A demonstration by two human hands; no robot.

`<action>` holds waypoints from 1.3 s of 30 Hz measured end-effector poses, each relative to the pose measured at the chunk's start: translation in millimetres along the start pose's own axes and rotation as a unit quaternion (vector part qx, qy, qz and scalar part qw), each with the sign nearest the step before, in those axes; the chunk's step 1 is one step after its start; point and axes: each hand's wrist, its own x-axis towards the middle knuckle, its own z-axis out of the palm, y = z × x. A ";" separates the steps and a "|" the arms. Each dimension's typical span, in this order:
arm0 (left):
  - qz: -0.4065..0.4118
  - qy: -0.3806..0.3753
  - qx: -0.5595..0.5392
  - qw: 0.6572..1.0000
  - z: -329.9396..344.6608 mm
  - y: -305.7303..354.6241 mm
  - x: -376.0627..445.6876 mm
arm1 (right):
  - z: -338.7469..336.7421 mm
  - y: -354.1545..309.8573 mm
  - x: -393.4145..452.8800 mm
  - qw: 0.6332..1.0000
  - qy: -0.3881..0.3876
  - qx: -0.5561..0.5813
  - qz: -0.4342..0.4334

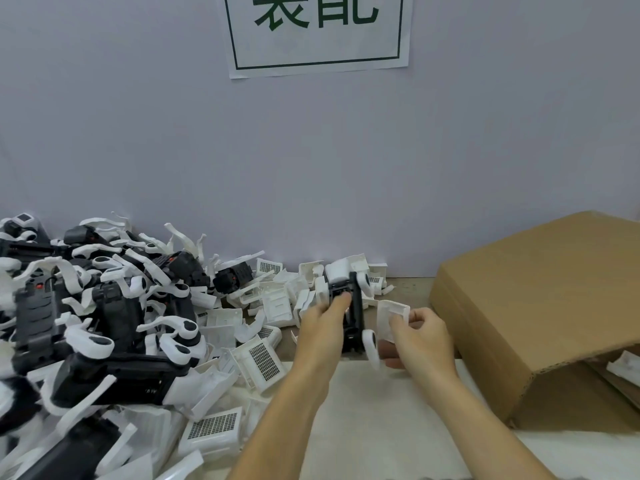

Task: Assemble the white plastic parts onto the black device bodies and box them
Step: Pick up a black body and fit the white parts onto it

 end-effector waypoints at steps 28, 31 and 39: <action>0.093 0.030 -0.053 0.994 3.6 -15.6 0.3 | 17.2 -12.9 -31.1 0.912 -0.019 -0.219 -0.346; 0.097 0.014 -0.078 0.992 3.8 -14.4 -1.7 | 16.7 -16.2 -34.1 0.903 -0.041 -0.247 -0.349; 0.109 0.031 -0.065 0.991 2.9 -13.7 -2.6 | 16.4 -11.5 -32.5 0.903 -0.075 -0.250 -0.341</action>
